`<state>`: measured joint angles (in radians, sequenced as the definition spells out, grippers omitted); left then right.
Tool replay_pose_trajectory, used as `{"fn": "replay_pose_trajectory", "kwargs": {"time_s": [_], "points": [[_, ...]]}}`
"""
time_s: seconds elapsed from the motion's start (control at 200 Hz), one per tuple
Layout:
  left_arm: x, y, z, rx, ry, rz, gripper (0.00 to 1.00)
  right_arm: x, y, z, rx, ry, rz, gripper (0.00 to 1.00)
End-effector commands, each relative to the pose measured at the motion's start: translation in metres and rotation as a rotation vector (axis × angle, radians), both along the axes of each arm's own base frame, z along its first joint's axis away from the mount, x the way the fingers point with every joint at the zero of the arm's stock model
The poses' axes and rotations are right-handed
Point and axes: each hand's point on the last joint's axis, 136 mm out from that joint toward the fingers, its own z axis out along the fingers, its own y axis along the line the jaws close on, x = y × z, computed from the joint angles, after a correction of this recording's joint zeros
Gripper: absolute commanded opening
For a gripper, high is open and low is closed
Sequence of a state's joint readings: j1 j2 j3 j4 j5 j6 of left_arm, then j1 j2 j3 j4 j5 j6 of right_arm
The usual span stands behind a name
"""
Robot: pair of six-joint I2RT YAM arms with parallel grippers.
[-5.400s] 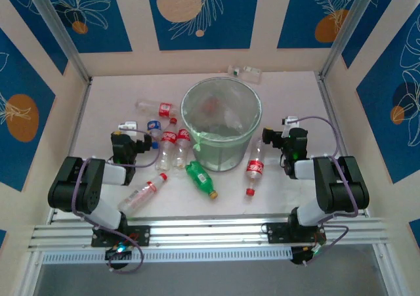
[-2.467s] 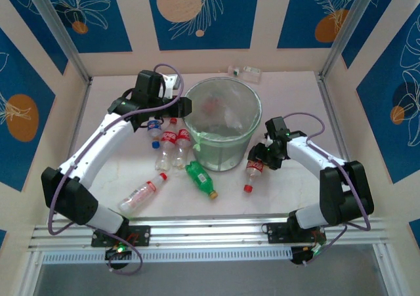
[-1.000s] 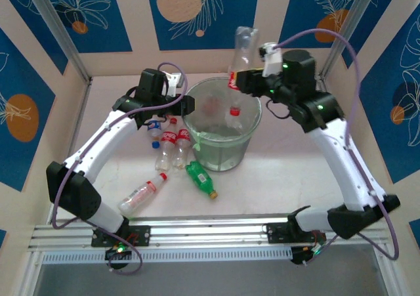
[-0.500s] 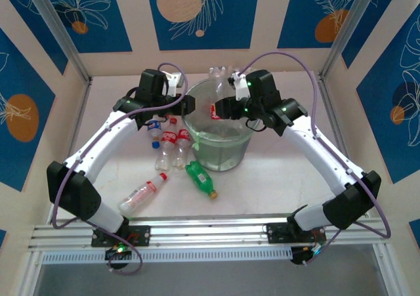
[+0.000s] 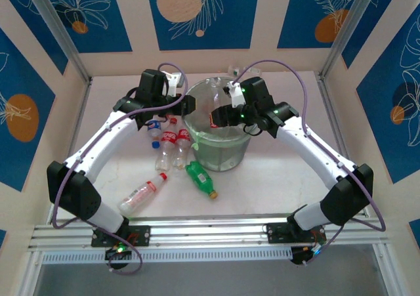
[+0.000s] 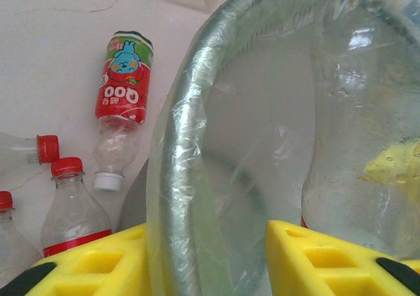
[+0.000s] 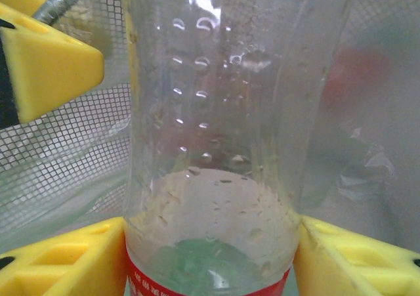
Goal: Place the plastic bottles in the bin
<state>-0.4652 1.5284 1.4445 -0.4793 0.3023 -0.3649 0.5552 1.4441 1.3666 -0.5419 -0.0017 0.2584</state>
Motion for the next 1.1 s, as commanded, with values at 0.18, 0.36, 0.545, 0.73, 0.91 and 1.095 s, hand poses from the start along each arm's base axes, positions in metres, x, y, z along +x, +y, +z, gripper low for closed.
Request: {"fn": "replay_pose_trajectory", "kwargs": {"time_s": [0.18, 0.36, 0.545, 0.73, 0.91, 1.095], "points": [[-0.003, -0.001, -0.007, 0.015, 0.02, -0.01, 0.44, 0.002, 0.005, 0.012, 0.014, -0.021, 0.038, 0.66], [-0.003, -0.002, -0.008, 0.016, 0.021, -0.011, 0.44, 0.003, 0.006, 0.022, 0.014, -0.037, 0.046, 0.72], [-0.003, -0.001, -0.009, 0.018, 0.021, -0.011, 0.44, 0.003, 0.002, 0.039, 0.01, -0.08, 0.043, 0.77], [-0.004, -0.001, -0.009, 0.018, 0.019, -0.012, 0.44, 0.002, -0.004, 0.066, 0.026, -0.144, 0.034, 0.78], [-0.004, 0.0, -0.011, 0.023, 0.019, -0.013, 0.45, 0.011, -0.027, 0.098, 0.03, -0.238, -0.031, 0.78], [-0.005, 0.001, -0.01, 0.031, 0.012, -0.012, 0.45, 0.027, -0.071, 0.135, 0.093, -0.333, -0.14, 0.78]]}}
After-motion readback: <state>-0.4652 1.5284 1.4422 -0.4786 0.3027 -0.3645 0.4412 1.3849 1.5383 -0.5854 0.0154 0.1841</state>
